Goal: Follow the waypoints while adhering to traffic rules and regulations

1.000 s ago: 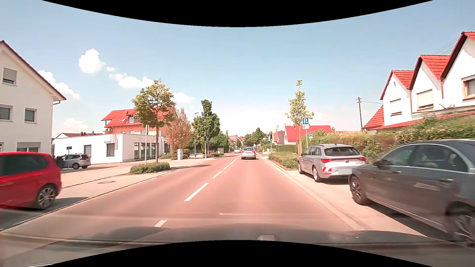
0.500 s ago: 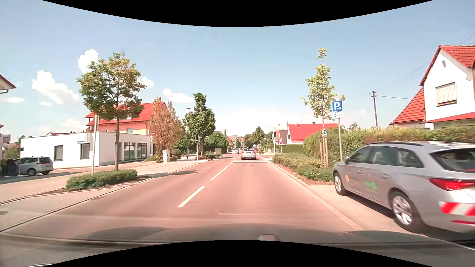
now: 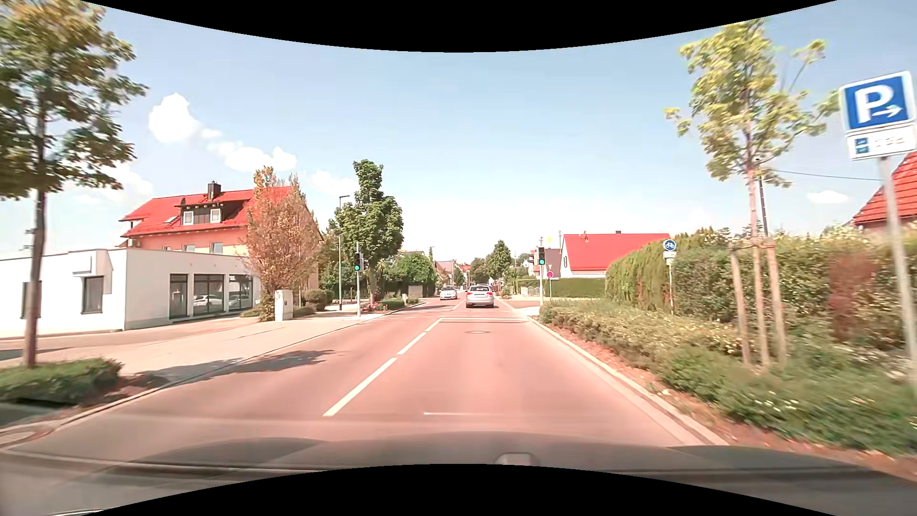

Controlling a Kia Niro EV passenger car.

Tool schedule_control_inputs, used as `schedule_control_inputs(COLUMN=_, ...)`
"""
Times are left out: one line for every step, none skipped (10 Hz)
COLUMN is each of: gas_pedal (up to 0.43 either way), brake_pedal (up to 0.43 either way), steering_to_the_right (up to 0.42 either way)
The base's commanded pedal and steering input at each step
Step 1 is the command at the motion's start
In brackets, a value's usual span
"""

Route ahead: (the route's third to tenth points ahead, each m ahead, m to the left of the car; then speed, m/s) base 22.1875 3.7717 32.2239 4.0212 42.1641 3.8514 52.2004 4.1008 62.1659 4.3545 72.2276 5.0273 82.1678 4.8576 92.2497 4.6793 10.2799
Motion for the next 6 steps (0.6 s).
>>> schedule_control_inputs(gas_pedal=0.157, brake_pedal=0.000, steering_to_the_right=0.000)
schedule_control_inputs(gas_pedal=0.157, brake_pedal=0.000, steering_to_the_right=0.000)
schedule_control_inputs(gas_pedal=0.157, brake_pedal=0.000, steering_to_the_right=0.000)
schedule_control_inputs(gas_pedal=0.157, brake_pedal=0.000, steering_to_the_right=0.000)
schedule_control_inputs(gas_pedal=0.157, brake_pedal=0.000, steering_to_the_right=-0.001)
schedule_control_inputs(gas_pedal=0.157, brake_pedal=0.000, steering_to_the_right=0.000)
